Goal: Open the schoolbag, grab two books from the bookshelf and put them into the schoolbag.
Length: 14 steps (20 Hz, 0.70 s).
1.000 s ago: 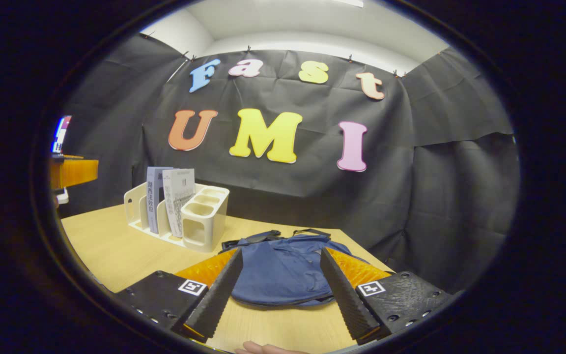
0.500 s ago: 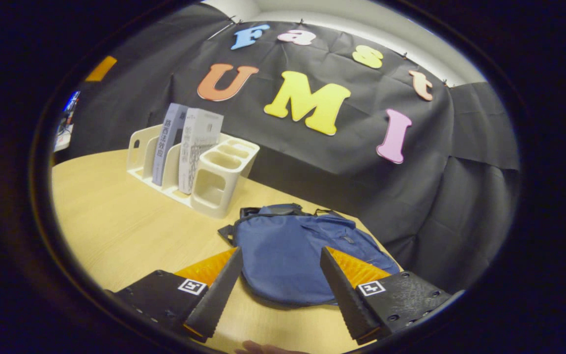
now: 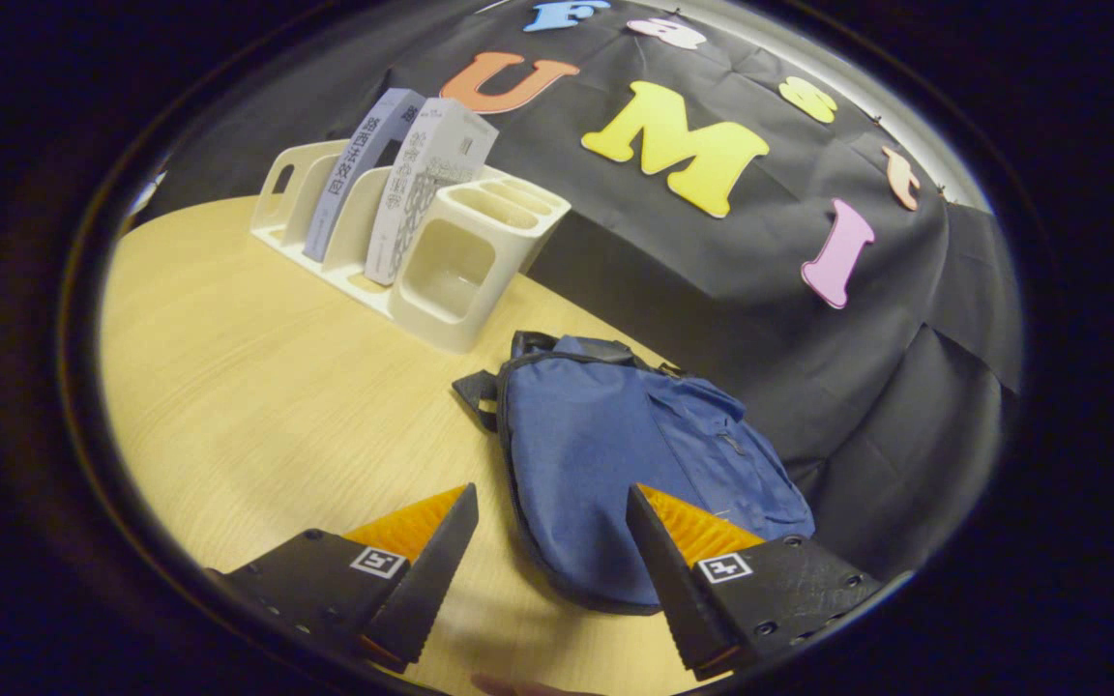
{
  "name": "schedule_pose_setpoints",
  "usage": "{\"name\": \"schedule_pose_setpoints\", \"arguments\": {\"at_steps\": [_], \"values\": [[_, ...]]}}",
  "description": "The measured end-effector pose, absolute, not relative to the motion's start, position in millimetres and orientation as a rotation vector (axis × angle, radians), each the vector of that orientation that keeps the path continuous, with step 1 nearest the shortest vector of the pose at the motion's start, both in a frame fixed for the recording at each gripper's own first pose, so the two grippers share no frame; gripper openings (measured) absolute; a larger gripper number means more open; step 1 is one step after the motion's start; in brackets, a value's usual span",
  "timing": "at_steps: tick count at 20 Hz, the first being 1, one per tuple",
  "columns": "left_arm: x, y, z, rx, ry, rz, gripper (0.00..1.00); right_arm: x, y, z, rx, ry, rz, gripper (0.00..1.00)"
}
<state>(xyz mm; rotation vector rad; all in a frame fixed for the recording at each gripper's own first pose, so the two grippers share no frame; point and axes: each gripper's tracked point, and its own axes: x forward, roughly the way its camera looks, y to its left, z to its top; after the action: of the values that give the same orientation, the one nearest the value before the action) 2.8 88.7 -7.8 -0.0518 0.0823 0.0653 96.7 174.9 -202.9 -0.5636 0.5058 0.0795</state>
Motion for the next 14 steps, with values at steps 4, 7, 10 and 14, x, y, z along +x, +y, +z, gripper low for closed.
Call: {"name": "schedule_pose_setpoints", "arguments": {"at_steps": [4, 7, 10, 14], "values": [[4, 91, -9, -0.052, 0.081, 0.065, 0.99, 109, 166, -199, -0.683, 0.476, -0.005, 0.98], [5, 90, -13, -0.06, 0.091, 0.06, 0.99, 112, 162, -200, -0.721, 0.479, -0.039, 0.89], [9, 89, -16, -0.07, 0.105, 0.053, 0.99, 108, 161, -186, -0.727, 0.456, -0.065, 0.81], [14, 95, -28, -0.096, 0.137, 0.069, 0.99, 112, 167, -165, -0.772, 0.413, -0.083, 0.81]]}}
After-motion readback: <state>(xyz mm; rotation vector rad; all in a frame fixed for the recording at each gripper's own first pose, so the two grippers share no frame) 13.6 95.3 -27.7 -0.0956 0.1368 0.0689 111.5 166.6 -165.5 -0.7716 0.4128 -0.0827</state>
